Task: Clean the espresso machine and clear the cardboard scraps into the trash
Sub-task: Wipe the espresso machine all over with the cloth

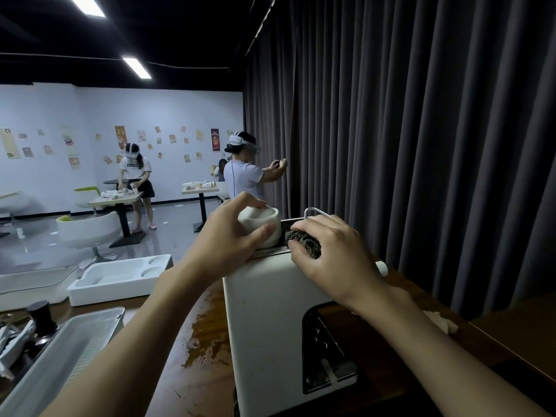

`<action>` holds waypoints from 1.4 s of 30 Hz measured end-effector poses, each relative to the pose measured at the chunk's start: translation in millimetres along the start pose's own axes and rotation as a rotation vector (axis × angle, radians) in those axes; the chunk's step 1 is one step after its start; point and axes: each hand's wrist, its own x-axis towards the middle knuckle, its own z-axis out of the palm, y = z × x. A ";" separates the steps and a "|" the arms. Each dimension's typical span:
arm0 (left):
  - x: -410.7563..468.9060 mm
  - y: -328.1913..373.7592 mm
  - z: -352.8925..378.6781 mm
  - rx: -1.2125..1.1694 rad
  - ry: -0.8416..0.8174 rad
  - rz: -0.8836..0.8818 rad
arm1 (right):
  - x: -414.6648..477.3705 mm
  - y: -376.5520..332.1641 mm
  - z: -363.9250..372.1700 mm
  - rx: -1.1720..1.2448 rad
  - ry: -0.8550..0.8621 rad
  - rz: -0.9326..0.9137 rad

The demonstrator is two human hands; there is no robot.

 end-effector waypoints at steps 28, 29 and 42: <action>-10.7 2.9 8.5 -0.167 0.058 -0.142 | -2.3 0.7 0.7 -0.009 0.004 -0.002; -10.9 2.3 8.5 -0.174 0.063 -0.147 | -2.3 0.7 0.6 -0.009 0.002 0.001; -13.9 3.9 9.1 -0.153 0.130 -0.120 | -3.0 -1.6 -1.6 -0.015 -0.017 0.019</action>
